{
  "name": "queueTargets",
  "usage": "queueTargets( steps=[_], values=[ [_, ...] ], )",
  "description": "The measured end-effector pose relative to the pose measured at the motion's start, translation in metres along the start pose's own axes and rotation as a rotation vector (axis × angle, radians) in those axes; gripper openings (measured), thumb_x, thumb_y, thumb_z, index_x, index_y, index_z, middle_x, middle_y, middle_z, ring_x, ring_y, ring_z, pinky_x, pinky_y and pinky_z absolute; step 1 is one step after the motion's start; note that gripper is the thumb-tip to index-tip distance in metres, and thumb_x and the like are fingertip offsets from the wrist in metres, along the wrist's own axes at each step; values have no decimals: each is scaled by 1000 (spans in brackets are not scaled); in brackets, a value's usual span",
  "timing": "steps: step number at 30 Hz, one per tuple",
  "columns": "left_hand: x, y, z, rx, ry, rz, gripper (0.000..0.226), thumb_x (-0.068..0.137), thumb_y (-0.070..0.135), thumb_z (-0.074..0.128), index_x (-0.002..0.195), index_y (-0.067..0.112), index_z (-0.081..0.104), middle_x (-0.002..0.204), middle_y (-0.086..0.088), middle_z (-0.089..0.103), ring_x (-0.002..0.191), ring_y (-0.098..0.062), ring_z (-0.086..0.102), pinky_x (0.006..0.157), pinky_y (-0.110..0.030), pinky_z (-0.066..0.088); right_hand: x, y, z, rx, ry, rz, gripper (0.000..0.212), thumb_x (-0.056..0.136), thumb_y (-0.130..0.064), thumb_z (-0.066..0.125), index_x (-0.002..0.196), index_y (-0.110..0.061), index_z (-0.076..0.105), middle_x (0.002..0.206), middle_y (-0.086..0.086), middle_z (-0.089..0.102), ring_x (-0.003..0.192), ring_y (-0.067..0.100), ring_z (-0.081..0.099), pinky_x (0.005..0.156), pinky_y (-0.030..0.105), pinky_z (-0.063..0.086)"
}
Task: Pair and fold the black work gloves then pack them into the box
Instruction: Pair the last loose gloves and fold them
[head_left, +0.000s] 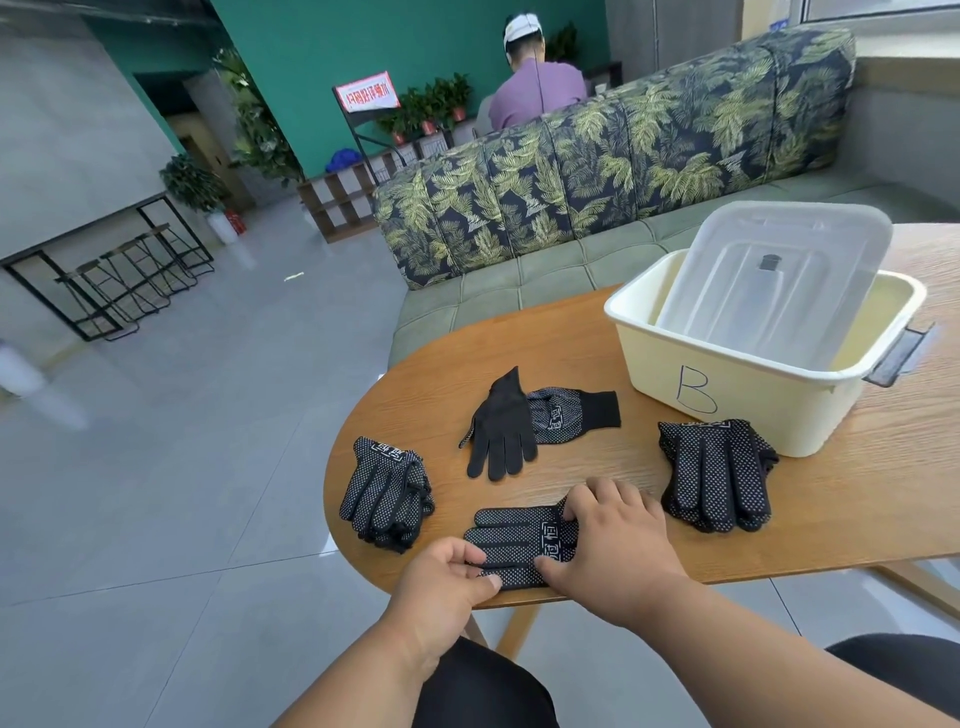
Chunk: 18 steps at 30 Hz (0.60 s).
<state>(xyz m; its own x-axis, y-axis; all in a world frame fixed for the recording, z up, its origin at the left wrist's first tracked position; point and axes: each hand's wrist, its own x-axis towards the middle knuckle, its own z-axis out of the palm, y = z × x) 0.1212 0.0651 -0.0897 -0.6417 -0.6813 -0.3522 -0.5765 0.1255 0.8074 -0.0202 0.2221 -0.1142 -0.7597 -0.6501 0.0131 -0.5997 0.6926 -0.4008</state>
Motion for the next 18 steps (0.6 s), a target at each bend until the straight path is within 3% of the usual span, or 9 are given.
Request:
queueTargets(
  steps=[9, 15, 18],
  values=[
    [-1, 0, 1, -36, 31, -20, 37, 76, -2, 87, 104, 11, 66, 90, -5, 67, 78, -13, 67, 69, -18, 52, 4, 11, -7, 65, -52, -20, 56, 77, -79, 58, 119, -42, 50, 143, -10, 42, 136, 22, 38, 121, 45, 19],
    [2, -2, -4, -16, -59, -42, 48, 70, -1, 90, 109, 17, 68, 110, -10, 72, 100, -17, 72, 95, -34, 59, 1, 7, -4, 43, -12, -26, 58, 73, -81, 52, 114, -41, 47, 132, -10, 45, 128, 20, 40, 120, 44, 22],
    [1, 0, -5, 100, -131, 7, 51, 71, -6, 83, 109, 24, 70, 116, -3, 72, 101, -15, 71, 95, -32, 59, 2, 6, -3, 37, -5, -23, 61, 71, -83, 50, 113, -40, 47, 130, -11, 45, 128, 20, 40, 119, 44, 23]
  ],
)
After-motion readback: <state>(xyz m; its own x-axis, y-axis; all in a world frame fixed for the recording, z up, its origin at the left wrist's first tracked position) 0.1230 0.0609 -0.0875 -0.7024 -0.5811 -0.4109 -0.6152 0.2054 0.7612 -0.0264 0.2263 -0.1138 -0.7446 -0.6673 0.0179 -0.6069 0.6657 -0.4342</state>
